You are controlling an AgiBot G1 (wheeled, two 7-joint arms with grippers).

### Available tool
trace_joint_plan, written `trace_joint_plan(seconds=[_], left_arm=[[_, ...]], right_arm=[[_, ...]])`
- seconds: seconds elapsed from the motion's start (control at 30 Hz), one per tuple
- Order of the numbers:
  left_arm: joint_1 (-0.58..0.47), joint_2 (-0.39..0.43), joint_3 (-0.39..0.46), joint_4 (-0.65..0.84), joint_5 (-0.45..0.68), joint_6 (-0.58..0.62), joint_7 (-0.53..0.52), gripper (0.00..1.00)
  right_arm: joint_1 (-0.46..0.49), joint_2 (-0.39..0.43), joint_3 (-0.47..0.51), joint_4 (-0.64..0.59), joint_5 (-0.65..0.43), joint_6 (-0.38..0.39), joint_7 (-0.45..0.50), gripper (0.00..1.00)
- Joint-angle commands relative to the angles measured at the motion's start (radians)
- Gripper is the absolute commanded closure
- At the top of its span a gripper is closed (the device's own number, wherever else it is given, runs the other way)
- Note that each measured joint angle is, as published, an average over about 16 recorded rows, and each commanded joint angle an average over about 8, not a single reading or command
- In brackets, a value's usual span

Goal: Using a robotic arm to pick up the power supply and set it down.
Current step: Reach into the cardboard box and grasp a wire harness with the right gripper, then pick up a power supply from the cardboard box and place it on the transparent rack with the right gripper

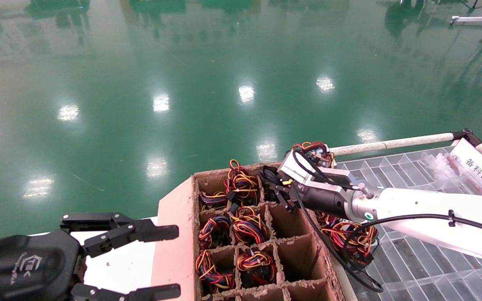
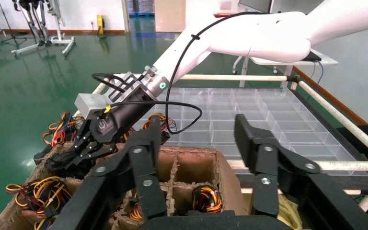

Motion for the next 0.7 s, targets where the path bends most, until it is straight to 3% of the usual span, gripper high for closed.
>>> trace_joint_plan(seconds=[0.03, 0.37, 0.7], left_arm=[[0.000, 0.000, 0.000, 0.000, 0.000, 0.000, 0.000, 0.04], [0.000, 0.000, 0.000, 0.000, 0.000, 0.000, 0.000, 0.02], [0.000, 0.000, 0.001, 0.000, 0.000, 0.000, 0.000, 0.00]], right_arm=[[-0.001, 0.003, 0.000, 0.002, -0.003, 0.001, 0.007, 1.00], [-0.006, 0.052, 0.028, 0.081, 0.027, -0.009, 0.059, 1.00], [-0.008, 0.154, 0.092, 0.264, 0.112, -0.038, 0.135, 1.00]])
